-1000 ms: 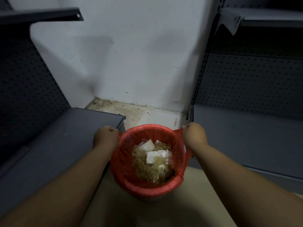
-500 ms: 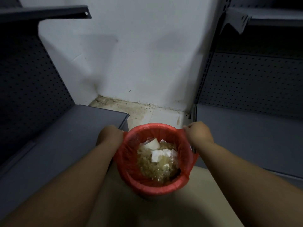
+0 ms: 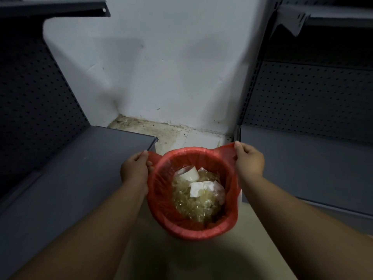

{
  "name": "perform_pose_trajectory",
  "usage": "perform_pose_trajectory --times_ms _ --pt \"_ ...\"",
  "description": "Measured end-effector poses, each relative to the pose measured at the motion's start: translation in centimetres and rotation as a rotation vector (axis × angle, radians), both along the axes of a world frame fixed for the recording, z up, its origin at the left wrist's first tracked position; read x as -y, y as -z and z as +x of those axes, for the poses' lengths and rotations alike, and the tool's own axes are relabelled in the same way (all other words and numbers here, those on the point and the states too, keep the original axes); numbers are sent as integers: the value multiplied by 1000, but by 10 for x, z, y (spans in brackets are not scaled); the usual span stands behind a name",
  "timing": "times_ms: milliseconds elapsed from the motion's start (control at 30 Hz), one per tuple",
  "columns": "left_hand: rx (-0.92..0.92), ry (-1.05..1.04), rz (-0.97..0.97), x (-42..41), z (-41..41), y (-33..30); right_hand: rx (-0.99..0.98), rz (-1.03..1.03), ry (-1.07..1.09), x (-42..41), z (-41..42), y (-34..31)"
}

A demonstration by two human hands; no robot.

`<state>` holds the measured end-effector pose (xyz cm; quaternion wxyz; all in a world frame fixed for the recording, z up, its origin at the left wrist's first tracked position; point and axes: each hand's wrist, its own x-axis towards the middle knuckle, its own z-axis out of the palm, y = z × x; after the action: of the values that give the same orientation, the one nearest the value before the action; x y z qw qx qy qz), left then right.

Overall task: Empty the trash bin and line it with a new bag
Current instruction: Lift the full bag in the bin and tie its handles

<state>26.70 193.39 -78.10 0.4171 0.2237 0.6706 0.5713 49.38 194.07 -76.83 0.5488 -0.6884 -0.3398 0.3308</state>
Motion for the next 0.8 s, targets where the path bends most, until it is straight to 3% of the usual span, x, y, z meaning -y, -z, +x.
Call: perform_pose_trajectory --times_ms 167,333,500,667,800 --pt "174 -91 23 -5 -5 0 4 -9 -20 -4 -3 1" --pt "229 -143 26 -10 -18 1 43 -57 51 -5 3 7" --pt "270 -22 38 -17 -19 0 154 -91 107 -3 13 15" --pt "-77 109 -181 -33 -31 -8 377 -176 -23 -8 26 13" --pt "-597 344 -360 -47 -27 -21 536 -298 -204 -18 20 5"
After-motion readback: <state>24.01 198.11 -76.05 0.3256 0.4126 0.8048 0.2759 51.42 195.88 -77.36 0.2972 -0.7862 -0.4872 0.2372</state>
